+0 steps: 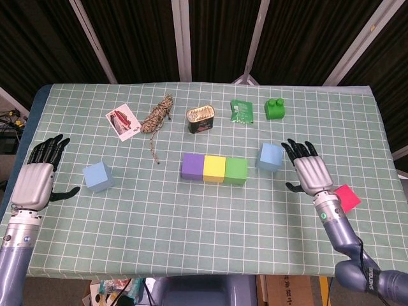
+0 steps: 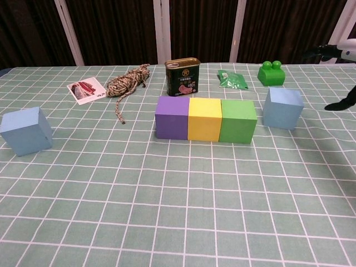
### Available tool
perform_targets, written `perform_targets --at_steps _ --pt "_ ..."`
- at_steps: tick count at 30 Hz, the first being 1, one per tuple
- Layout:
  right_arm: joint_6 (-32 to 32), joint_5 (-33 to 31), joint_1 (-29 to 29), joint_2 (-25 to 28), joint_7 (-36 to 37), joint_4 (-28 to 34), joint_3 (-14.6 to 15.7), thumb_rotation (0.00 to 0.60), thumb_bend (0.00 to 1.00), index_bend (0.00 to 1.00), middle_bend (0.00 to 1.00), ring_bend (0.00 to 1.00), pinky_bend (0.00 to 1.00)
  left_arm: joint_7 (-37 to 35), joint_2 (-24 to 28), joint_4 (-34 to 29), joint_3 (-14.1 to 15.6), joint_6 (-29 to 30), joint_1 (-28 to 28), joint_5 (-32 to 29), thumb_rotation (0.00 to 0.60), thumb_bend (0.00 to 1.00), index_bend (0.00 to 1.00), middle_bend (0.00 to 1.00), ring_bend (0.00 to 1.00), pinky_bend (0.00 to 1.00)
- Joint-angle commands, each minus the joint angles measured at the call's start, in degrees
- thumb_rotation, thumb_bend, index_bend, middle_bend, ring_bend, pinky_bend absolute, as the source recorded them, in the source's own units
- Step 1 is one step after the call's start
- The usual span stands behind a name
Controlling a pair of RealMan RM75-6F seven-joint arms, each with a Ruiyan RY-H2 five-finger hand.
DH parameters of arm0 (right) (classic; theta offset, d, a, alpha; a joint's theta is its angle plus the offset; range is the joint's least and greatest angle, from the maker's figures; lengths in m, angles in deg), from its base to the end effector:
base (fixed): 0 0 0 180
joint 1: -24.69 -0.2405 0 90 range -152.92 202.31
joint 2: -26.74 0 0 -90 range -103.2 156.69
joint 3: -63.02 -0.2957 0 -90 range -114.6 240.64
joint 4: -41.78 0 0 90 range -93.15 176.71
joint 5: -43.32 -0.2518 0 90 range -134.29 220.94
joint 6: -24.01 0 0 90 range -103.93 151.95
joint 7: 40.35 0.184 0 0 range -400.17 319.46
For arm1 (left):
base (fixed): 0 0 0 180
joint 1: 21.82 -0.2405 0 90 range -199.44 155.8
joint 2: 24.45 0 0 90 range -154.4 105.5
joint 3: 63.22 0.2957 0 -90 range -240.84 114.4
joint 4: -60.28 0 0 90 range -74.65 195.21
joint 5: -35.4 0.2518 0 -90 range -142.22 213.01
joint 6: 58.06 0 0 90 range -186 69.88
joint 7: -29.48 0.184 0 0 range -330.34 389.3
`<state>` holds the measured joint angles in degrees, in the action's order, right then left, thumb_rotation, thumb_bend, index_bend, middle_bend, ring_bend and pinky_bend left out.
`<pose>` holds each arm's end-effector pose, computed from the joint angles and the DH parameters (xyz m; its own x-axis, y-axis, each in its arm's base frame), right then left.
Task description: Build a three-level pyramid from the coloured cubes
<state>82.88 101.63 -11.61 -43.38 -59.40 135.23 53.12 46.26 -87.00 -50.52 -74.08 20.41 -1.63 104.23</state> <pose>-0.2455 -0.4191 0.0583 0.4852 -0.1888 0.8538 -0.8729 -0.1617 0.4603 -0.2463 0.3253 0.1305 0.3384 -0.0189 0.9408 0.9394 -0.0520 -0.3389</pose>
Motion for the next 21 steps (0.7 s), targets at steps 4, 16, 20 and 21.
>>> perform_targets --at_steps 4,16,20,21 --pt "-4.8 -6.9 -4.2 -2.8 -3.0 -4.3 -2.6 0.6 0.23 0.0 0.05 0.1 0.0 0.1 0.0 0.4 -0.3 -0.1 0.1 -0.5 0.6 0.08 0.0 0.0 0.0 0.06" --pt "-8.3 -14.4 -8.4 -8.6 -5.2 -10.5 -3.4 0.6 0.23 0.0 0.11 0.11 0.0 -0.7 0.2 1.4 -1.0 -0.5 0.2 -2.3 0.6 0.08 0.0 0.0 0.0 0.06" --pt "-8.4 -15.4 -9.0 -9.8 -5.5 -11.4 -3.4 0.6 0.23 0.0 0.11 0.11 0.0 -1.1 0.3 1.7 -1.1 -0.8 0.2 -2.5 0.6 0.08 0.0 0.0 0.0 0.06" --pt "-8.4 -15.9 -9.2 -10.1 -5.5 -11.8 -3.5 0.6 0.23 0.0 0.11 0.11 0.0 -1.2 0.3 1.8 -1.1 -0.9 0.2 -2.6 0.6 0.08 0.0 0.0 0.0 0.06"
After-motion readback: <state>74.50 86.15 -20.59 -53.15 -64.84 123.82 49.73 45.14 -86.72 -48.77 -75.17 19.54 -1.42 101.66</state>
